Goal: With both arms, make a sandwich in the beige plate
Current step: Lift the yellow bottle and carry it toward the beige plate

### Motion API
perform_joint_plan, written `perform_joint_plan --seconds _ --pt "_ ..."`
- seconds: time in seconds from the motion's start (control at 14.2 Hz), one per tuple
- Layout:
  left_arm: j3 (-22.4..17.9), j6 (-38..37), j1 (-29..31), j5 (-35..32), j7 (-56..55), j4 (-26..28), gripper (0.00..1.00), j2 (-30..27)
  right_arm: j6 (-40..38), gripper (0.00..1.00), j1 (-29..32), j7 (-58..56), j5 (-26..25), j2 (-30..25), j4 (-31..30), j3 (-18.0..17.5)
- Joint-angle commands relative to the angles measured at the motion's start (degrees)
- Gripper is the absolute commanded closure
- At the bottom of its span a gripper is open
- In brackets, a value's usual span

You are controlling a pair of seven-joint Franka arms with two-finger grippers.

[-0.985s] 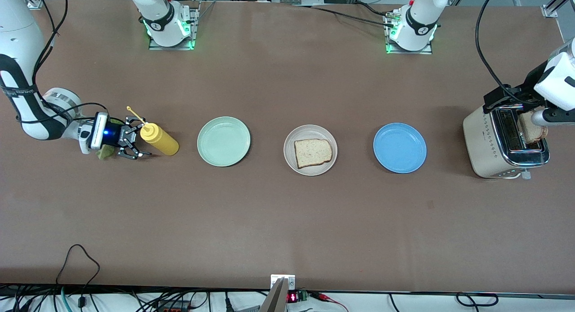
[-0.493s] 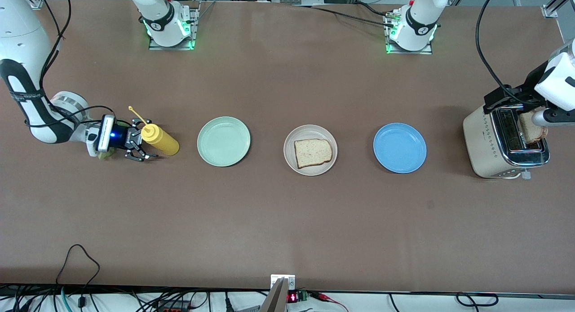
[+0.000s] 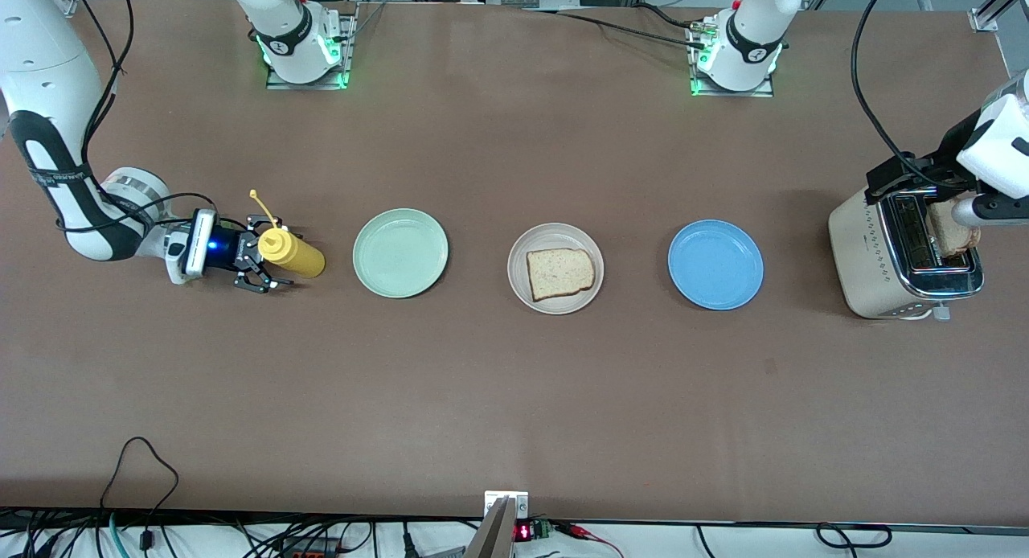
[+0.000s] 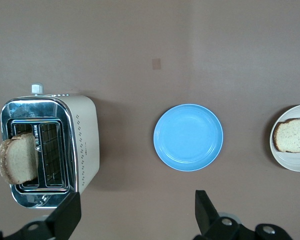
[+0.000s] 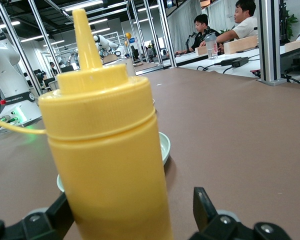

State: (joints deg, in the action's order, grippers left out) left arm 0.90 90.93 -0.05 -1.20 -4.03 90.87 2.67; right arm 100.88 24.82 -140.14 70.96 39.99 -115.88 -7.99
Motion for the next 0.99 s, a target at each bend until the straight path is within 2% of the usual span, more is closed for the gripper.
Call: perform_joint_plan --seconds 0.0,0.14,0.21,0.56,0.92 --pt "0.2 0.7 0.2 -1.3 0.9 1.6 0.0 -1.6 -0.1 0.41 -0.1 -1.6 1.3 0.8 0.9 0.1" --pt "0.2 0.7 0.2 -1.3 0.9 1.6 0.0 -1.6 -0.1 0.81 -0.1 -1.7 1.2 0.8 1.2 0.1" --pt "0.2 0.7 0.2 -1.3 0.9 1.6 0.0 -1.6 -0.1 0.91 -0.1 -1.7 1.2 0.8 1.2 0.1" --pt "0.2 0.4 0.2 -1.3 0.9 1.6 0.0 -1.6 0.0 1.0 -0.9 -0.8 1.2 0.6 3.0 0.1" --pt "0.2 0.0 0.2 -1.3 0.9 1.6 0.0 -1.7 4.3 1.0 -4.2 2.7 1.4 -2.4 4.5 0.2"
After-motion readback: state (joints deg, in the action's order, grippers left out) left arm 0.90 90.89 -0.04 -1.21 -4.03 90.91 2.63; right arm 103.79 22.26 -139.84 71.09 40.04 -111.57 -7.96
